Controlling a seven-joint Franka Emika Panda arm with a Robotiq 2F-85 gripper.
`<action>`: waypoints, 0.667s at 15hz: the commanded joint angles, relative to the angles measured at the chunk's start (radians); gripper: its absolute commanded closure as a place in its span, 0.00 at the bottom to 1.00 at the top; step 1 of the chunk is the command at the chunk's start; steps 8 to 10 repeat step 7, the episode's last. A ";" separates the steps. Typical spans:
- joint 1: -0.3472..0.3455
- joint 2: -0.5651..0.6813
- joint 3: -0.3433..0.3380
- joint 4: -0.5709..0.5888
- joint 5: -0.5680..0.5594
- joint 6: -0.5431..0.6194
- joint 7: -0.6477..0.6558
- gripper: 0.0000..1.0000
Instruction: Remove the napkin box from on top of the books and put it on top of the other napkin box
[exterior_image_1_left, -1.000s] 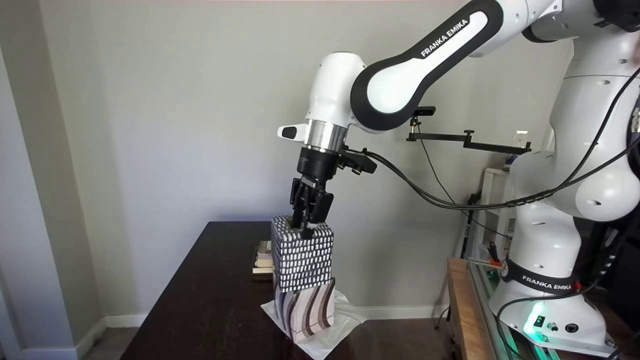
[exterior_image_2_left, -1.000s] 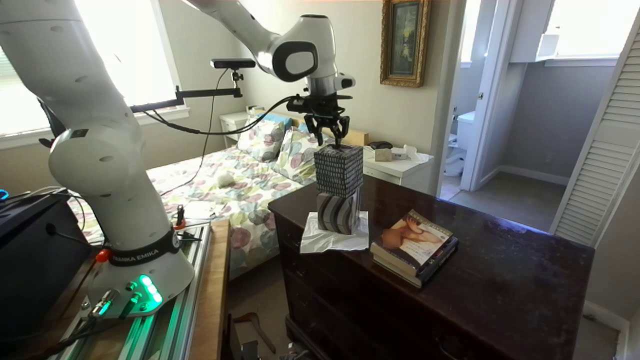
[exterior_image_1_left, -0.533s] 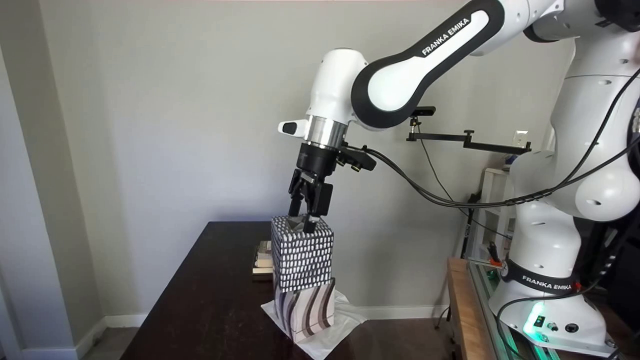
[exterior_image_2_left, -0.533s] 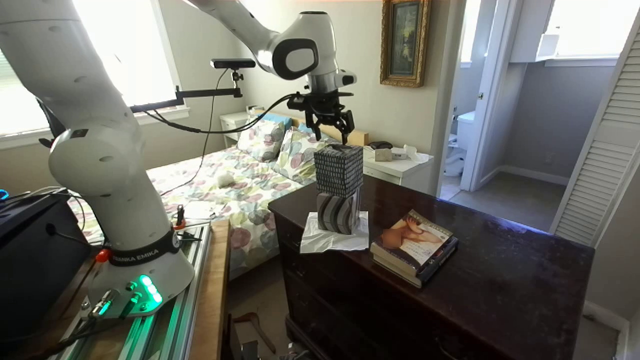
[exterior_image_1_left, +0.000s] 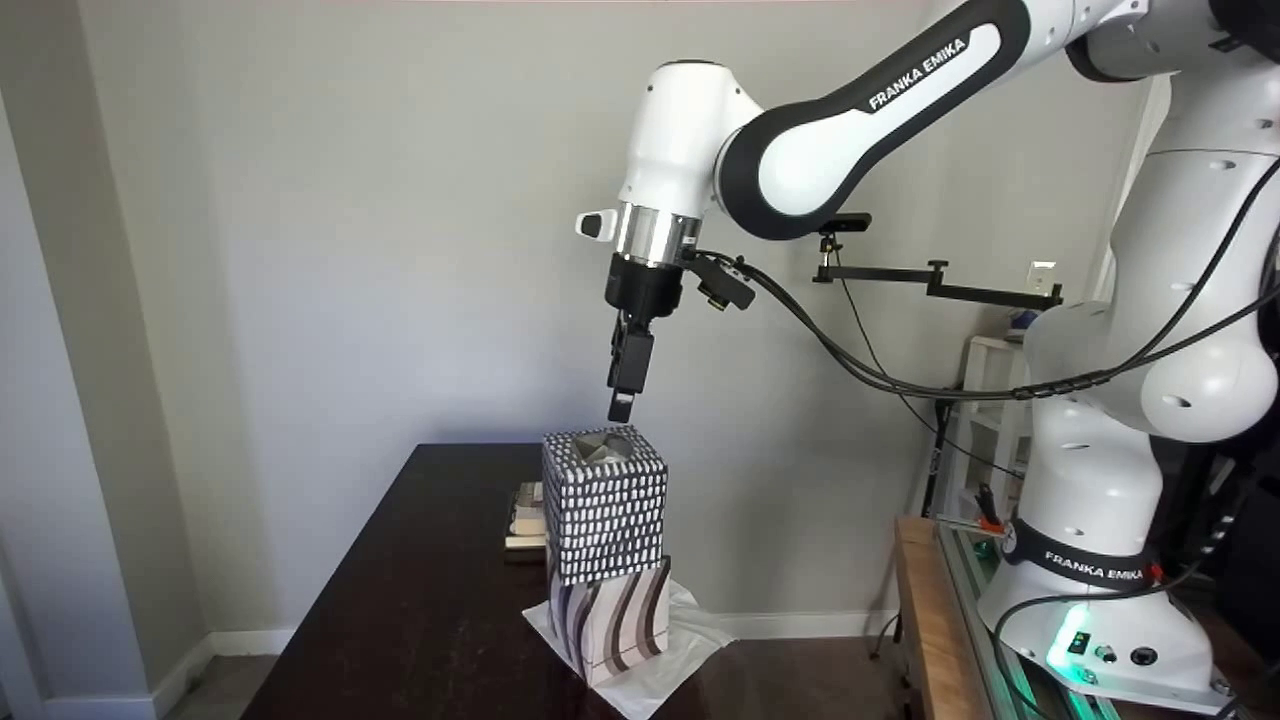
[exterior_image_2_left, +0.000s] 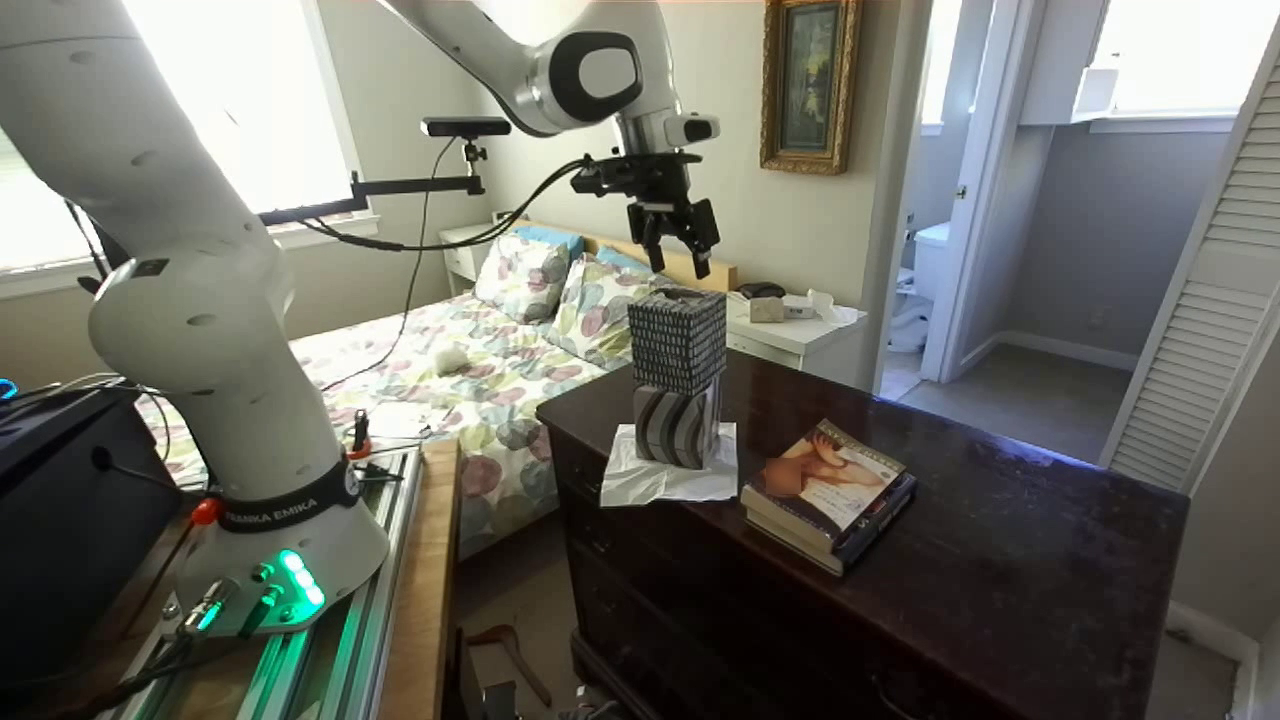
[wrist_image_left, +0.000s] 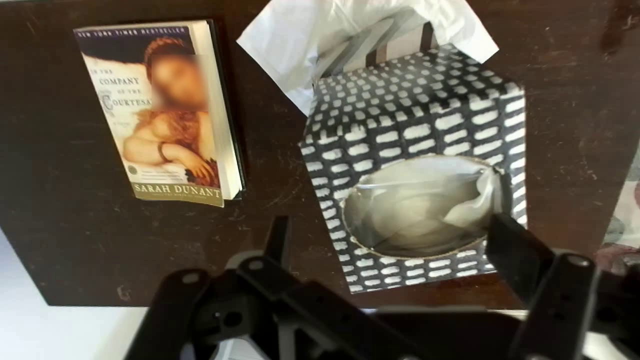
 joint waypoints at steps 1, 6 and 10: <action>-0.008 -0.039 -0.015 0.016 0.007 -0.075 0.051 0.00; -0.007 -0.036 -0.034 0.012 0.012 -0.050 0.031 0.00; -0.007 -0.035 -0.034 0.012 0.012 -0.050 0.031 0.00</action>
